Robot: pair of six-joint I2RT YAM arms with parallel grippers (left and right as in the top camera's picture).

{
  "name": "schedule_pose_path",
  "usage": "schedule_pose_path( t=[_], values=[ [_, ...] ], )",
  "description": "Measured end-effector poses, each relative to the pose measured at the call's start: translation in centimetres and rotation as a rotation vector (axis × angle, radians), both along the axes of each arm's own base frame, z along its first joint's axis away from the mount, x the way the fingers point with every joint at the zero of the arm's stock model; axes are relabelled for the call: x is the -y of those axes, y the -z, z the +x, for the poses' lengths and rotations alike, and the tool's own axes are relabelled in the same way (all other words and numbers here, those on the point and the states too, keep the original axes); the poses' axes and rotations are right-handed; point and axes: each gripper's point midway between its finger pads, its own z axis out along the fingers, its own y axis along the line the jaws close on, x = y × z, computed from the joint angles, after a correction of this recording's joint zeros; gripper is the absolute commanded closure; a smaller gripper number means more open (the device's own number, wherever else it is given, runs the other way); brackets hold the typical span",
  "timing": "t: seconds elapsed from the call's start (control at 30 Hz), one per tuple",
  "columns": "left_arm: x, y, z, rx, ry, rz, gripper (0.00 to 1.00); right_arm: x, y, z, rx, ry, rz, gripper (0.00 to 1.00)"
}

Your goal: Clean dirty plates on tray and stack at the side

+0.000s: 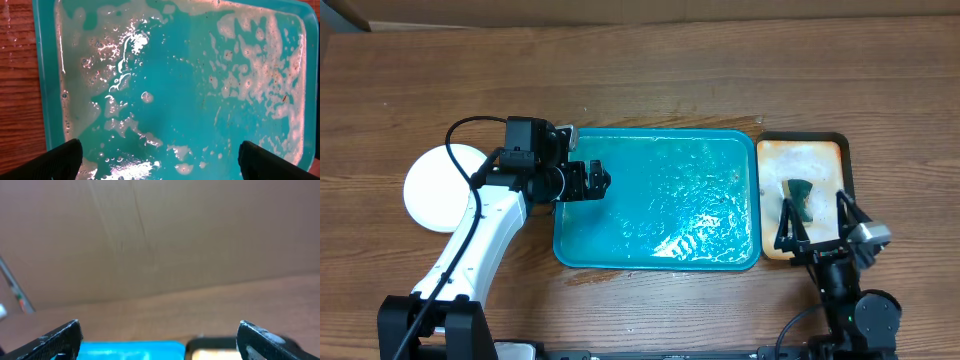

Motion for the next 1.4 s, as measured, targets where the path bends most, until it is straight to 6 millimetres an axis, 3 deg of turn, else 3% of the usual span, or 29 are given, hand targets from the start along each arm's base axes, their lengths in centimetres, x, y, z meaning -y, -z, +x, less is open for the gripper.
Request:
schedule_pose_path(
  t=[0.2,1.4],
  values=[
    [0.0,0.0,0.0,0.000,0.000,0.000,0.00,-0.8,3.1,0.0,-0.119,-0.033,-0.025,0.00],
    [0.0,0.0,0.0,0.000,0.000,0.000,0.00,-0.9,3.1,0.0,-0.119,-0.039,-0.027,0.00]
  ],
)
